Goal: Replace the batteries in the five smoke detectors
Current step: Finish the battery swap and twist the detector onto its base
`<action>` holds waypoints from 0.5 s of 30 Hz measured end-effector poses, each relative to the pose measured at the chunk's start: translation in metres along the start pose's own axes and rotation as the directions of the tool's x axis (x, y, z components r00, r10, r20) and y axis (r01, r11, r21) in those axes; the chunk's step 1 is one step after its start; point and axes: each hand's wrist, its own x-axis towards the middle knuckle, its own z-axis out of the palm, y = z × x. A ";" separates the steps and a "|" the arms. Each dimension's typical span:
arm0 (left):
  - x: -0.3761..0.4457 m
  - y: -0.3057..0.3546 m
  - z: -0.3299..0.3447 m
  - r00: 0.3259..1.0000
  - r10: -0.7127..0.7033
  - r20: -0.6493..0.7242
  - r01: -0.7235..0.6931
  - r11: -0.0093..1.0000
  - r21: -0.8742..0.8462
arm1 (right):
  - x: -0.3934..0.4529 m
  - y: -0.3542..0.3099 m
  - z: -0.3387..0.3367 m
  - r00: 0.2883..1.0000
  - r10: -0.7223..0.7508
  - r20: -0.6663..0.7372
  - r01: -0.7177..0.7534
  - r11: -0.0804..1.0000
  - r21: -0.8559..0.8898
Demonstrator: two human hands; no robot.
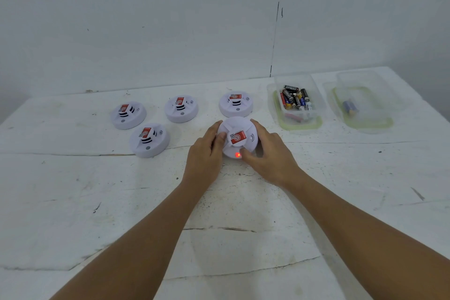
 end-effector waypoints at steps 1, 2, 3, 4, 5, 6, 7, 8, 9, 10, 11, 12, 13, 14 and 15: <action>0.000 0.000 0.000 1.000 -0.003 0.001 0.003 1.000 0.001 | 0.000 0.000 0.000 1.000 0.004 -0.001 -0.004 1.000 -0.006; 0.000 0.000 0.000 1.000 -0.005 0.002 0.005 1.000 0.001 | 0.000 0.001 0.001 1.000 0.011 -0.002 -0.011 1.000 -0.012; 0.000 0.000 0.000 1.000 -0.007 0.003 0.007 1.000 0.003 | 0.000 0.001 0.001 1.000 0.017 -0.001 -0.017 1.000 -0.016; 0.000 -0.001 0.000 1.000 -0.008 0.002 0.008 1.000 0.005 | 0.000 0.002 0.002 1.000 0.023 0.001 -0.023 1.000 -0.018; 0.000 -0.001 0.000 1.000 -0.012 0.002 0.012 1.000 0.006 | 0.001 0.003 0.002 1.000 0.028 0.002 -0.028 0.999 -0.022; 0.000 -0.001 0.000 1.000 -0.015 0.001 0.015 1.000 0.005 | 0.001 0.003 0.002 0.999 0.033 0.001 -0.033 0.999 -0.027; 0.000 -0.001 0.000 1.000 -0.018 0.001 0.018 1.000 0.002 | 0.001 0.003 0.003 0.999 0.035 0.001 -0.035 0.999 -0.031; 0.000 -0.001 0.000 1.000 -0.017 0.002 0.017 1.000 0.001 | 0.001 0.004 0.003 0.999 0.035 0.001 -0.035 0.999 -0.031; 0.000 -0.001 0.000 1.000 -0.014 0.002 0.014 1.000 0.001 | 0.001 0.004 0.003 0.999 0.034 0.001 -0.034 0.999 -0.030; 0.000 0.000 0.000 1.000 -0.011 0.001 0.011 1.000 0.001 | 0.001 0.004 0.003 0.999 0.035 0.000 -0.035 0.999 -0.031; -0.001 0.000 0.000 1.000 -0.008 0.002 0.008 1.000 0.001 | 0.001 0.004 0.003 0.999 0.036 -0.001 -0.036 0.999 -0.035; -0.001 0.001 0.000 1.000 -0.004 0.002 0.004 1.000 0.001 | 0.001 0.004 0.003 0.999 0.036 -0.003 -0.036 0.999 -0.037; -0.001 0.002 -0.001 1.000 -0.002 0.002 0.002 1.000 0.000 | 0.001 0.005 0.003 0.999 0.035 -0.004 -0.035 0.999 -0.039; -0.001 0.002 -0.001 1.000 0.000 0.001 0.000 1.000 -0.001 | 0.001 0.005 0.003 0.999 0.035 -0.004 -0.035 0.999 -0.040; -0.001 0.002 -0.001 1.000 0.001 0.002 -0.001 1.000 -0.002 | 0.001 0.005 0.003 0.999 0.035 -0.003 -0.035 0.999 -0.041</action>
